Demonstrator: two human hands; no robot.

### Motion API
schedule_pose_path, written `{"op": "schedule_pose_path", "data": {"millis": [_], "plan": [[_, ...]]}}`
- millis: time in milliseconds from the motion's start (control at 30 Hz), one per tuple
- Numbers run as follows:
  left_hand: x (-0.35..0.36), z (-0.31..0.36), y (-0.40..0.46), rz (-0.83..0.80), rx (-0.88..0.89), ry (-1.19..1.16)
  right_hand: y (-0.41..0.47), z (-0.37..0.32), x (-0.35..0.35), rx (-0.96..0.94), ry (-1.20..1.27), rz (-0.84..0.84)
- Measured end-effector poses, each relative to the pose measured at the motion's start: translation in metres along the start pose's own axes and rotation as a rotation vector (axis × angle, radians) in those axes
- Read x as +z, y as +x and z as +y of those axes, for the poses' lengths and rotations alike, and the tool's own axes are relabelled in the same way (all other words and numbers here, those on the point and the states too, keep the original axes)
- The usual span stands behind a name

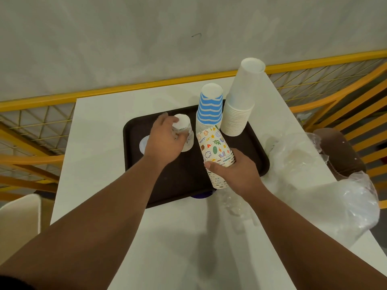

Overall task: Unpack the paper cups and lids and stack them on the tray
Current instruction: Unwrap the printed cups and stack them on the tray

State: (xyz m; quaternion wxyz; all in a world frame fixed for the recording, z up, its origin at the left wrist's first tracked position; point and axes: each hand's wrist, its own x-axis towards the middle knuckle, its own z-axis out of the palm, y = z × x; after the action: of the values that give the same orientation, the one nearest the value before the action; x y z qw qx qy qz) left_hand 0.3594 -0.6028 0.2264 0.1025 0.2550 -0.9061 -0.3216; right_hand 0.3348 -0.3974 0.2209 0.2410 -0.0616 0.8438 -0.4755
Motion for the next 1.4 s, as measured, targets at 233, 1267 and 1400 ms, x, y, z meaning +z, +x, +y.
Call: {"op": "schedule_pose_path", "data": {"millis": [233,1267,1400], "plan": [[-0.007,0.034,-0.043,-0.141,-0.140,-0.738,-0.004,-0.012,-0.002,-0.038,0.181,-0.117],[0.007,-0.005,0.007,-0.055,0.037,-0.006,-0.007,0.004,0.005,-0.020,-0.013,0.023],[-0.009,0.009,-0.005,0.084,0.020,-0.095,-0.009,0.001,0.003,-0.013,0.052,-0.025]]}}
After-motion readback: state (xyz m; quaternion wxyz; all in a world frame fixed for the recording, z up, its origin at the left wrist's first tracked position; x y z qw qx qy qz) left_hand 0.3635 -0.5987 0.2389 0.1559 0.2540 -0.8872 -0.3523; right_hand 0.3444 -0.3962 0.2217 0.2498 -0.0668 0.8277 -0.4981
